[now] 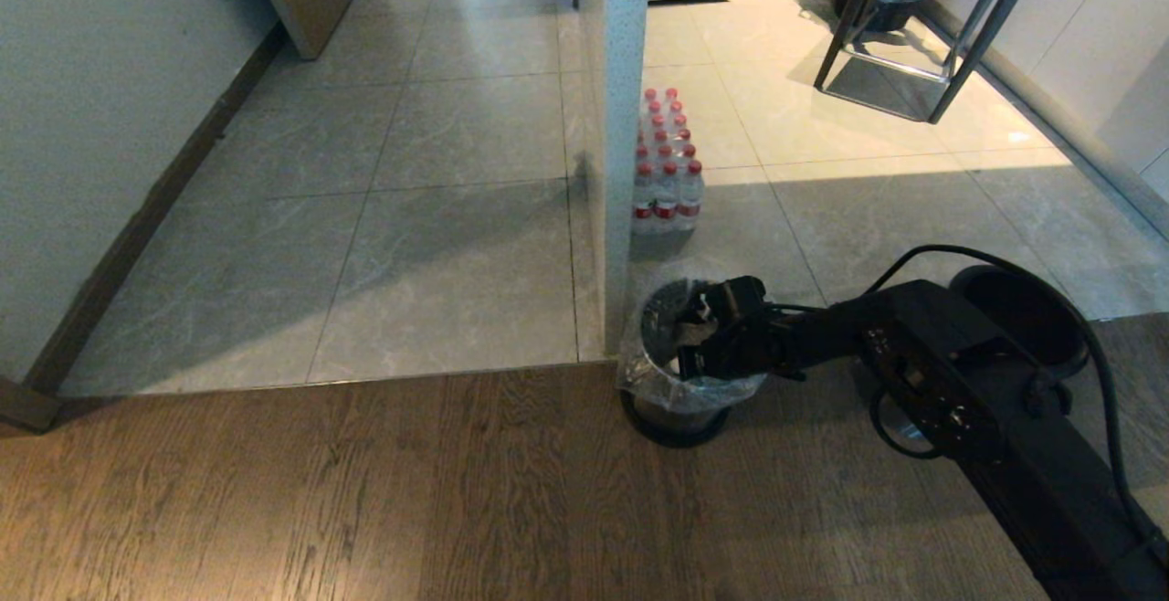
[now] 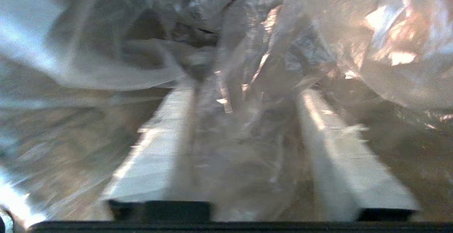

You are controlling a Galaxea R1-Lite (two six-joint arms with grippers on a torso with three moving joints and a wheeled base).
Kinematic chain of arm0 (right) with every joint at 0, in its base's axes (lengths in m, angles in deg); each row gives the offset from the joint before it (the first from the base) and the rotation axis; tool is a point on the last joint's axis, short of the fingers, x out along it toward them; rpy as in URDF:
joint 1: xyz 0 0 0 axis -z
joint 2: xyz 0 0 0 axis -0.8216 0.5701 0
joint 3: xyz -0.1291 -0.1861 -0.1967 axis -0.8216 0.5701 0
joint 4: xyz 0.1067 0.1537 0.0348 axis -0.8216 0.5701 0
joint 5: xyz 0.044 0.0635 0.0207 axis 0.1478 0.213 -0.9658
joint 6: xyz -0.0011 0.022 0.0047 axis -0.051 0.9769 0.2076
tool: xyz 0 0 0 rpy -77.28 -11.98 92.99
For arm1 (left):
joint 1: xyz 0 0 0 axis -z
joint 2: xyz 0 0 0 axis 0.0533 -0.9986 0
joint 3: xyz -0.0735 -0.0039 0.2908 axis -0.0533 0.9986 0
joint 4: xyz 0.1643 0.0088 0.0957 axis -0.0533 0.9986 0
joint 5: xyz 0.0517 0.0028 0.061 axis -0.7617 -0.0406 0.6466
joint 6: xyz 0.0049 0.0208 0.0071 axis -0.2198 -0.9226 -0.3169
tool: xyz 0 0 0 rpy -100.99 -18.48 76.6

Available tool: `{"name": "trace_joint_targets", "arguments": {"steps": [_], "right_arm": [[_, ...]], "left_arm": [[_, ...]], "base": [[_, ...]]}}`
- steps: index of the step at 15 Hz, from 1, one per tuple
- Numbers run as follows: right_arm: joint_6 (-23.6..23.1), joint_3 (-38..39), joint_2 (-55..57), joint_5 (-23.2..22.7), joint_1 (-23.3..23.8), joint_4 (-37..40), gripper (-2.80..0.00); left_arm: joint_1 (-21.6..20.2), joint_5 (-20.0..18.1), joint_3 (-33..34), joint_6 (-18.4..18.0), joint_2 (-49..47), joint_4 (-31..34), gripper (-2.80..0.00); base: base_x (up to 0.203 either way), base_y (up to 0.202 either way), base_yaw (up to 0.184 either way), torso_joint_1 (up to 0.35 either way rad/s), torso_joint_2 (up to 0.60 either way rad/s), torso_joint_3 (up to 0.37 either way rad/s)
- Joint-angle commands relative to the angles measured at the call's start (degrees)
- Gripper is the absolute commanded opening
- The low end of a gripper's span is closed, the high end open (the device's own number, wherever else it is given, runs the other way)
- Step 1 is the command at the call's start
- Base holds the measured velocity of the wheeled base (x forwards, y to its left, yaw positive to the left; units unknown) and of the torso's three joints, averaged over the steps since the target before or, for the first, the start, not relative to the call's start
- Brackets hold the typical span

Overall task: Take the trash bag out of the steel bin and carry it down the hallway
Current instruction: Pick up the trash bag

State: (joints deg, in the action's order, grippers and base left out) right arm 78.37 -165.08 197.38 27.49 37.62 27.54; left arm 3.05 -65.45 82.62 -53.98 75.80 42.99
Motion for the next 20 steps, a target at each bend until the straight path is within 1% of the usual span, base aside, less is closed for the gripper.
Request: {"name": "trace_joint_targets", "arguments": {"steps": [1,7,10,13,17,20], "right_arm": [[0.2,0.0,-1.0,0.0,0.1,0.0,-2.8],[1.2,0.3,-4.5,0.1,0.7,1.3,-2.8],[1.8,0.7,-7.8,0.1,1.7,4.8,-2.8],[3.7,0.9,-11.5,0.1,2.8,7.1,-2.8],[4.0,1.3,-15.7,0.1,3.3,9.7,-2.8],[6.1,1.3,-19.5,-0.1,3.3,11.0,-2.8]], "left_arm": [[0.0,0.0,0.0,0.0,0.1,0.0,-2.8],[0.0,0.0,0.0,0.0,0.0,0.0,-2.8],[0.0,0.0,0.0,0.0,0.0,0.0,-2.8],[0.0,0.0,0.0,0.0,0.0,0.0,-2.8],[0.0,0.0,0.0,0.0,0.0,0.0,-2.8],[0.0,0.0,0.0,0.0,0.0,0.0,-2.8]], "base": [[0.0,0.0,0.0,0.0,0.0,0.0],[0.0,0.0,0.0,0.0,0.0,0.0],[0.0,0.0,0.0,0.0,0.0,0.0],[0.0,0.0,0.0,0.0,0.0,0.0],[0.0,0.0,0.0,0.0,0.0,0.0],[0.0,0.0,0.0,0.0,0.0,0.0]]}}
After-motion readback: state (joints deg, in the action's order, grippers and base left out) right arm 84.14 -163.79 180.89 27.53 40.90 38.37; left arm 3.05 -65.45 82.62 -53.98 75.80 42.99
